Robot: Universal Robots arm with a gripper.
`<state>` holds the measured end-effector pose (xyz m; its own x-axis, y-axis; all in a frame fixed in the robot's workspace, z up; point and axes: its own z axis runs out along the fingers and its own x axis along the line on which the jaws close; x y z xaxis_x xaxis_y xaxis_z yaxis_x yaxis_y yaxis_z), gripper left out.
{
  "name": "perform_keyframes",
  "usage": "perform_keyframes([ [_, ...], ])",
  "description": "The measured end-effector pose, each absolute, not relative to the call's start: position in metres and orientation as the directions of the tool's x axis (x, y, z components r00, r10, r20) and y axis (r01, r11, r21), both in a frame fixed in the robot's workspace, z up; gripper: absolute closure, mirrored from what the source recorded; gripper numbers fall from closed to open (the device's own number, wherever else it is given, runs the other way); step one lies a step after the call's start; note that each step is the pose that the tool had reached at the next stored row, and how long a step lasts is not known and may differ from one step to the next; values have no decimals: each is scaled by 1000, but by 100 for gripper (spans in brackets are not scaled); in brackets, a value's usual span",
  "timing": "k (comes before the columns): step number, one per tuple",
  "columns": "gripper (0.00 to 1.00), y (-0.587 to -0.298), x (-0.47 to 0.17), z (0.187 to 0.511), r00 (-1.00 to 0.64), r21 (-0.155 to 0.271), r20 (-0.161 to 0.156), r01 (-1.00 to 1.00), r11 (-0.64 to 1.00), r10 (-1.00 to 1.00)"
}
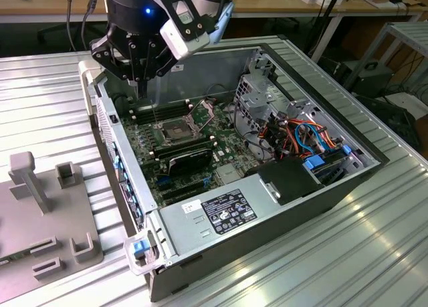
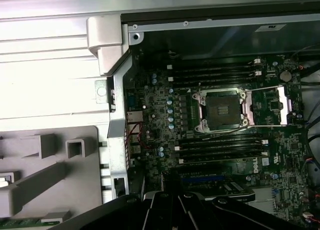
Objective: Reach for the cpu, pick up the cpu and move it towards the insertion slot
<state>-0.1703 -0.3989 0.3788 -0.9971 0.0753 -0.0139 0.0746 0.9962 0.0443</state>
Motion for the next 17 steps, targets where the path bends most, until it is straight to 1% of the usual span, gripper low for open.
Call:
perform_keyframes([
  [17, 89, -399, -178, 376, -997, 44, -13, 75, 996, 75],
])
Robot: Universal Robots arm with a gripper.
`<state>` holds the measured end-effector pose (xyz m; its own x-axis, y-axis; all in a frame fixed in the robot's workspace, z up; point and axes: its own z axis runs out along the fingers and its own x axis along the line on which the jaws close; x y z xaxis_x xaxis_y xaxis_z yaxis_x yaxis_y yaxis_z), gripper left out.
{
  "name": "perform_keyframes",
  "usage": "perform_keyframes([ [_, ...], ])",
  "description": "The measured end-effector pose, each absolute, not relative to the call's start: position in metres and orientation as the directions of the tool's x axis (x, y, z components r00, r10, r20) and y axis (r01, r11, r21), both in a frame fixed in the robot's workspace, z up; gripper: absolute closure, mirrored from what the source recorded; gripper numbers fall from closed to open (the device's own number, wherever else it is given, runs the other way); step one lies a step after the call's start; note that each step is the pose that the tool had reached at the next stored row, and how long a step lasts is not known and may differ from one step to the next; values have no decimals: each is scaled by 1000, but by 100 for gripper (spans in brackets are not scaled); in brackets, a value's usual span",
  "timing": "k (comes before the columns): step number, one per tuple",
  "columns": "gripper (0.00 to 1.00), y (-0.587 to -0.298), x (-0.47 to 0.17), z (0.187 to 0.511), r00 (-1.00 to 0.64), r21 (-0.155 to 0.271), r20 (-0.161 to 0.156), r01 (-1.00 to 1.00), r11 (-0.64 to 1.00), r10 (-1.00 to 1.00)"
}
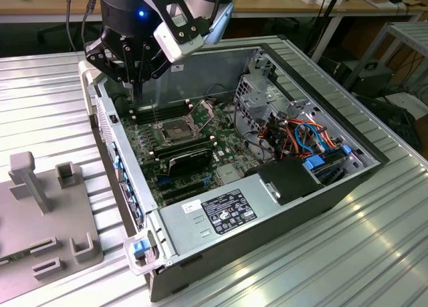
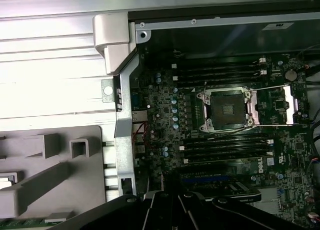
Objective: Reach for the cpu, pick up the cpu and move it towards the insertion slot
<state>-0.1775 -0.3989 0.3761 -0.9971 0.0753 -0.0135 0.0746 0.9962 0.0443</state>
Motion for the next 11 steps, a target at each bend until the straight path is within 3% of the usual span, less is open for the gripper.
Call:
perform_keyframes([
  [11, 89, -399, -182, 374, -997, 44, -13, 75, 996, 75],
])
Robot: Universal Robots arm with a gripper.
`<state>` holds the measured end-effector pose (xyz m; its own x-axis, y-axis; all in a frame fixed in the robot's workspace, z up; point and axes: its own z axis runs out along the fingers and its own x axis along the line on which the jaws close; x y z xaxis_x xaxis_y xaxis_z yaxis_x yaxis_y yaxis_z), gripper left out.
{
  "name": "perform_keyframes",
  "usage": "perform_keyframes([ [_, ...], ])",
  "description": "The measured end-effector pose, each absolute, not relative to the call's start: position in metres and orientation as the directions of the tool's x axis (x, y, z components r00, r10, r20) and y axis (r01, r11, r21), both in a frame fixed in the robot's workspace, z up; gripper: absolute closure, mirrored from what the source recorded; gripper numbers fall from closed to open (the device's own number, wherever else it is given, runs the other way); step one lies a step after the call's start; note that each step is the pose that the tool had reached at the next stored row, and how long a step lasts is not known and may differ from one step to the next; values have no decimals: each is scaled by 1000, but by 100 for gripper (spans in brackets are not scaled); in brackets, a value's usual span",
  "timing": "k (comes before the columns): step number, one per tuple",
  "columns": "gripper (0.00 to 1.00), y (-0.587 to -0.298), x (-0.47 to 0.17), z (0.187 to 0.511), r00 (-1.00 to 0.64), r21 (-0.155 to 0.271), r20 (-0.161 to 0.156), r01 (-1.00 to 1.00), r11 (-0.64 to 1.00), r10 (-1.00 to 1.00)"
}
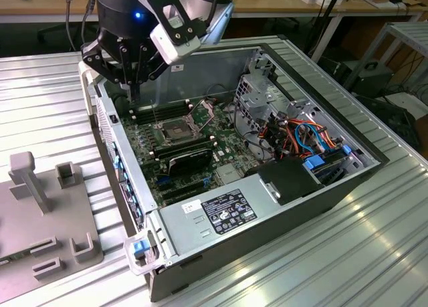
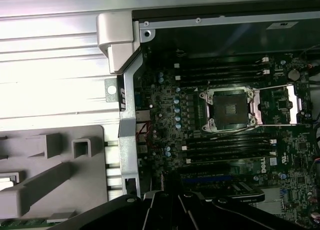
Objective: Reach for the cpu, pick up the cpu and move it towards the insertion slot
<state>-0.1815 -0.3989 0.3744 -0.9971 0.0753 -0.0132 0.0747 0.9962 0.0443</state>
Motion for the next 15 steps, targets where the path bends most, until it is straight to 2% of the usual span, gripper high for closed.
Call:
perform_keyframes([
  [15, 89, -399, -188, 372, -997, 44, -13, 75, 996, 75],
])
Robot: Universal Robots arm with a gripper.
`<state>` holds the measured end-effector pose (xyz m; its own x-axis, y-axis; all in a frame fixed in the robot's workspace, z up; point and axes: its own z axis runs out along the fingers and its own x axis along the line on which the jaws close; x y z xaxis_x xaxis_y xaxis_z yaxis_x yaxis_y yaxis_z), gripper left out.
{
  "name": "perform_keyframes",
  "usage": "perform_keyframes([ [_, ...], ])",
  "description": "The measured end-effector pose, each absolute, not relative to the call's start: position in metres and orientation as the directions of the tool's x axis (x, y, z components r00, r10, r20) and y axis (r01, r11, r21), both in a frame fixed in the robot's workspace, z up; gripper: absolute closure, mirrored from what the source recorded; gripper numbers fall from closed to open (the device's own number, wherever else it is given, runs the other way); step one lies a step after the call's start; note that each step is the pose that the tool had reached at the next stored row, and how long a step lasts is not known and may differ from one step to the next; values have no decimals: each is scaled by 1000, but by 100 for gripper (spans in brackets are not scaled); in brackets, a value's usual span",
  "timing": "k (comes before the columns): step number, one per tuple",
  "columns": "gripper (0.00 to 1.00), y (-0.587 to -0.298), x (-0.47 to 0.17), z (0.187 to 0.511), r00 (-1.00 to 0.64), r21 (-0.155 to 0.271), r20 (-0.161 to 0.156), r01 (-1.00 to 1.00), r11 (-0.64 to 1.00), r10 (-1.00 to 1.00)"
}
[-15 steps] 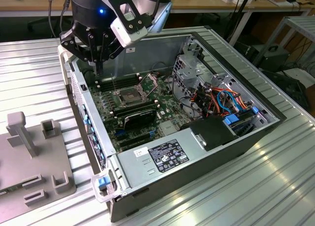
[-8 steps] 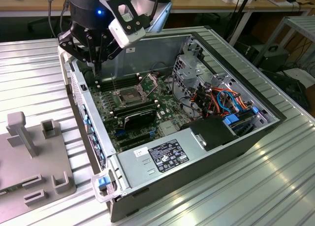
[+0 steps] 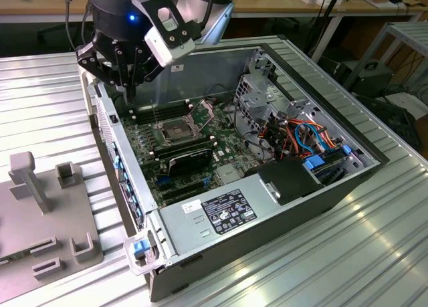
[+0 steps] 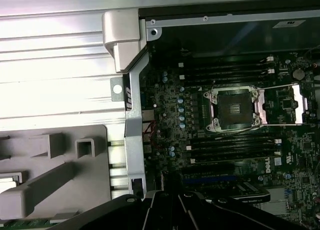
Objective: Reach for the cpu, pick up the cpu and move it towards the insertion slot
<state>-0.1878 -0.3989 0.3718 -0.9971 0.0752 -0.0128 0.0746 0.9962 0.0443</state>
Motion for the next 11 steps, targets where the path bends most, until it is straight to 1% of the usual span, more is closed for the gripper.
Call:
perform_keyframes([
  [11, 89, -399, -208, 371, -997, 45, -13, 75, 996, 75],
])
